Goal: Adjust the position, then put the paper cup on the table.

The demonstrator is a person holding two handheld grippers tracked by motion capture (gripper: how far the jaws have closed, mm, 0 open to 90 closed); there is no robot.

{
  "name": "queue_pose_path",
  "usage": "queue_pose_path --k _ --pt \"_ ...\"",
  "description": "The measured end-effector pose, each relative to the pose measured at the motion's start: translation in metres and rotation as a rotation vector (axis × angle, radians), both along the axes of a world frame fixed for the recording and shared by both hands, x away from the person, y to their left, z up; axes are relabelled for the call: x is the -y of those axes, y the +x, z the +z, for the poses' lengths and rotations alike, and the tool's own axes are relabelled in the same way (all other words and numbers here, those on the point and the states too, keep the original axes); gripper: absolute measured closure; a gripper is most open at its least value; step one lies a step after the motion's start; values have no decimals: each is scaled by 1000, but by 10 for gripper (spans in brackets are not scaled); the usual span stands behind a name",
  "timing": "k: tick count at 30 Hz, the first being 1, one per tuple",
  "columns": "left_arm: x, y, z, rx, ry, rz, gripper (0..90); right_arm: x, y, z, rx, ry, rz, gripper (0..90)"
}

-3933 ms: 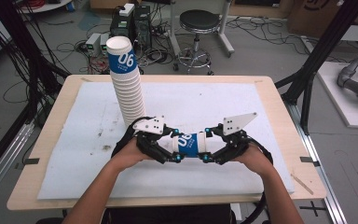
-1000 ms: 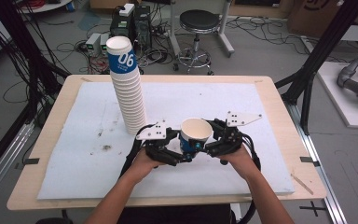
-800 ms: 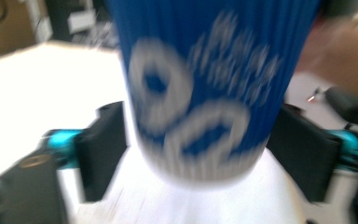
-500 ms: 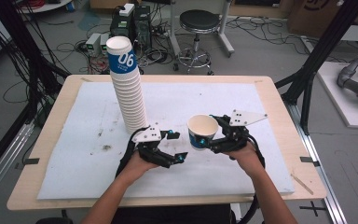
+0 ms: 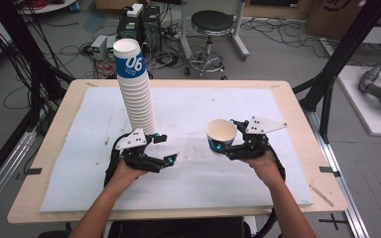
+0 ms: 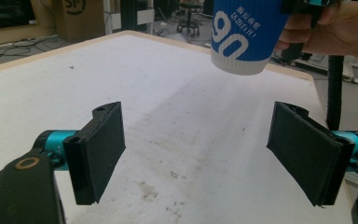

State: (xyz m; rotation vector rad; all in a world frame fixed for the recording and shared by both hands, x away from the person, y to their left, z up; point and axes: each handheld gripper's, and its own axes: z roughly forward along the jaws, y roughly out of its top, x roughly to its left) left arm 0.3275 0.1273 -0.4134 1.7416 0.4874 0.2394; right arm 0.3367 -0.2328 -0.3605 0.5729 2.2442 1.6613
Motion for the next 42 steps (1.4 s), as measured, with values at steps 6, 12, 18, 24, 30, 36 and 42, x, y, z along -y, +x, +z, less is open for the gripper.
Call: queue_pose_path --k 6,12,18,24,30,36,42 --pt "-12 -2 -4 -18 16 15 186 4 1 -1 1 4 -17 238" --pt "-18 -4 -5 -31 0 -2 186 11 4 -2 -3 16 -51 238" --pt "-26 -3 -6 -29 -37 17 186 19 7 -3 -3 30 -77 238" --pt "-34 -6 -1 -7 -40 58 186 26 13 -6 15 31 -136 239" --pt "-42 -6 0 5 -27 79 186 33 30 -13 -5 20 -237 239" --pt "-52 -4 -4 3 -20 107 186 45 59 -35 -114 -15 -351 237" --pt "-55 -3 -6 -5 -23 127 186 44 64 -48 -159 -61 -362 237"
